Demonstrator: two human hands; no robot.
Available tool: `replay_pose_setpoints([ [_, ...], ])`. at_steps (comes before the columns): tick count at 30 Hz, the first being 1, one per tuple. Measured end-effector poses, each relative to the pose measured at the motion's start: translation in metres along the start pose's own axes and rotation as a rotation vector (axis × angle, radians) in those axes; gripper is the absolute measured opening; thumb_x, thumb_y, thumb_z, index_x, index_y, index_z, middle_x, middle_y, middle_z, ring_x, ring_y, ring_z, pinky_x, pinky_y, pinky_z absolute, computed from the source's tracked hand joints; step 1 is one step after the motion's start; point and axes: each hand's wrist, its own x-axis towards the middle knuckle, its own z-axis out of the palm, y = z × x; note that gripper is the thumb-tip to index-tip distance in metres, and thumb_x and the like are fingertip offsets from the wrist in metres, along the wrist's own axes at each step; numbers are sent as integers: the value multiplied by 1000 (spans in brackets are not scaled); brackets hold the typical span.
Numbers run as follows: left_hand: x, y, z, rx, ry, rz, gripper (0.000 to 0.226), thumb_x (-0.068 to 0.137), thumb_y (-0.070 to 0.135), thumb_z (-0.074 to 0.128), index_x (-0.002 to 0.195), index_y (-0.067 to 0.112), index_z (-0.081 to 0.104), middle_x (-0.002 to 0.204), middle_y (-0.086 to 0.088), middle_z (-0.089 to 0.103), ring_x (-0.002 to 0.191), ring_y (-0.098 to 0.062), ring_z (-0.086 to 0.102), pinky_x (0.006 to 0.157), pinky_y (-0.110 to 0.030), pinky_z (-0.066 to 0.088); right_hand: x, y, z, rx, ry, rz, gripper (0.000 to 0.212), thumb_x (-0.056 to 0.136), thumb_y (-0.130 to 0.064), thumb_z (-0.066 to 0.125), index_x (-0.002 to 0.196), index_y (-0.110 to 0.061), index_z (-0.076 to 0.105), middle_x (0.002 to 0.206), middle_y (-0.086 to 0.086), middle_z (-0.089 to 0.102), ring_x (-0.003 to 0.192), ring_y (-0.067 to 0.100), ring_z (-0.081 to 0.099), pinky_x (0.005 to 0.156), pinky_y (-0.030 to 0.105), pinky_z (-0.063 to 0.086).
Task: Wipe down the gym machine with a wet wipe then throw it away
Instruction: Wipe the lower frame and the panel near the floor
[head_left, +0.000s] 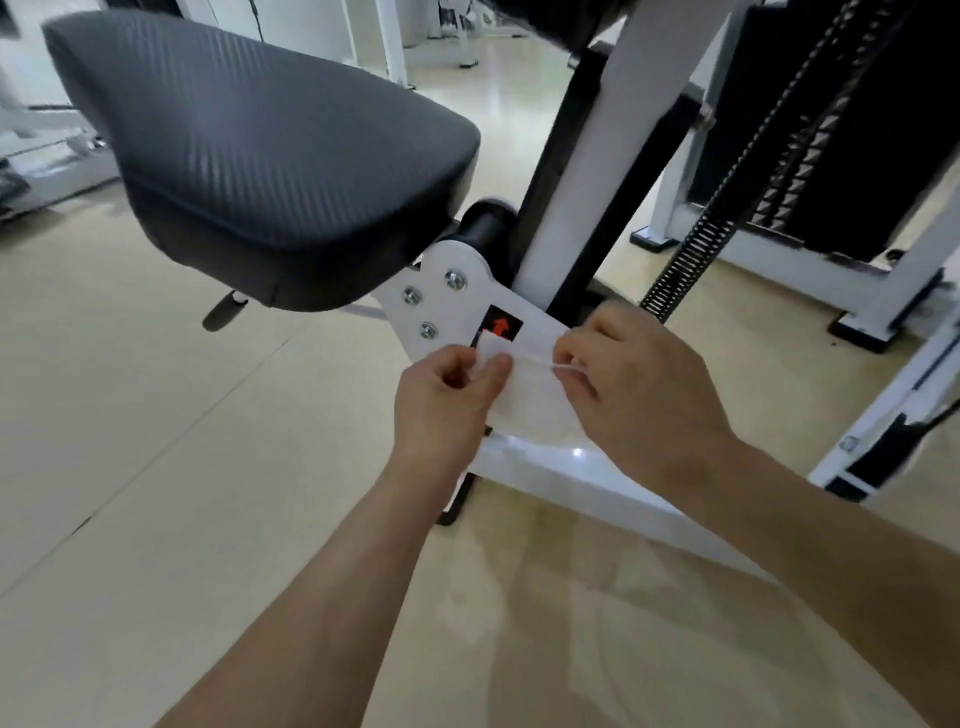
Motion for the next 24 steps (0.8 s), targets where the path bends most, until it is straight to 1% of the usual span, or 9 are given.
replay_pose_setpoints([
  [2, 8, 7, 7, -19, 143, 45, 21, 87, 32, 70, 93, 12, 68, 80, -10, 66, 69, -20, 62, 70, -39, 55, 16, 1, 1, -102, 0, -74, 11, 75, -1, 73, 79, -10, 67, 78, 6, 54, 72, 28, 54, 49, 34, 48],
  [5, 13, 7, 19, -156, 222, 7, 15, 91, 26, 65, 96, 14, 58, 78, -3, 62, 59, -17, 65, 66, -37, 60, 27, 4, -2, -43, -86, -88, 4, 86, -12, 63, 85, -12, 66, 77, 3, 54, 73, 27, 55, 57, 33, 43],
  [7, 11, 5, 26, -219, 276, 4, 14, 90, 17, 63, 87, 19, 49, 76, 1, 57, 61, -20, 67, 67, -38, 59, 28, 4, -3, 14, -126, -55, 3, 89, -16, 59, 90, -15, 61, 77, -1, 54, 72, 24, 53, 61, 34, 41],
  [9, 11, 4, 30, -116, 331, 77, 23, 84, 15, 63, 76, 24, 43, 76, 3, 52, 72, -22, 62, 72, -40, 55, 26, 5, -6, 59, -122, 41, 7, 87, -18, 60, 90, -17, 54, 75, -5, 56, 70, 22, 52, 61, 35, 40],
  [13, -7, -2, 47, 62, 165, 236, 13, 81, 13, 66, 80, 24, 59, 95, 7, 51, 80, -4, 54, 73, -13, 41, 24, 17, -17, 88, -236, 252, 11, 81, -22, 67, 77, -22, 57, 70, -8, 60, 70, 16, 58, 66, 34, 48],
  [17, -22, -26, 69, 310, 86, 564, 17, 79, 22, 73, 95, 17, 69, 105, 0, 50, 97, -18, 51, 79, -23, 44, 27, 27, -33, 61, -494, 355, 15, 80, -20, 71, 70, -22, 60, 67, -10, 60, 67, 10, 62, 61, 25, 48],
  [20, -7, -30, 62, 409, 134, 709, 7, 80, 16, 73, 87, 15, 72, 93, -2, 52, 81, -16, 50, 62, -20, 39, 23, 26, -35, 164, -553, 432, 11, 81, -16, 68, 74, -15, 60, 62, -6, 63, 55, 10, 68, 55, 24, 49],
  [22, 1, -24, 50, 320, 157, 619, 2, 82, 18, 72, 83, 20, 71, 90, 3, 55, 73, -6, 51, 62, -12, 38, 22, 26, -34, 194, -529, 456, 11, 81, -14, 68, 74, -12, 60, 58, -7, 63, 53, 9, 68, 54, 22, 49],
  [24, 3, -19, 44, 115, 205, 358, 11, 83, 16, 72, 80, 26, 68, 88, 6, 61, 73, 2, 55, 65, -6, 38, 21, 27, -33, 294, -492, 538, 11, 80, -11, 69, 74, -10, 60, 54, -8, 62, 53, 12, 69, 55, 21, 51],
])
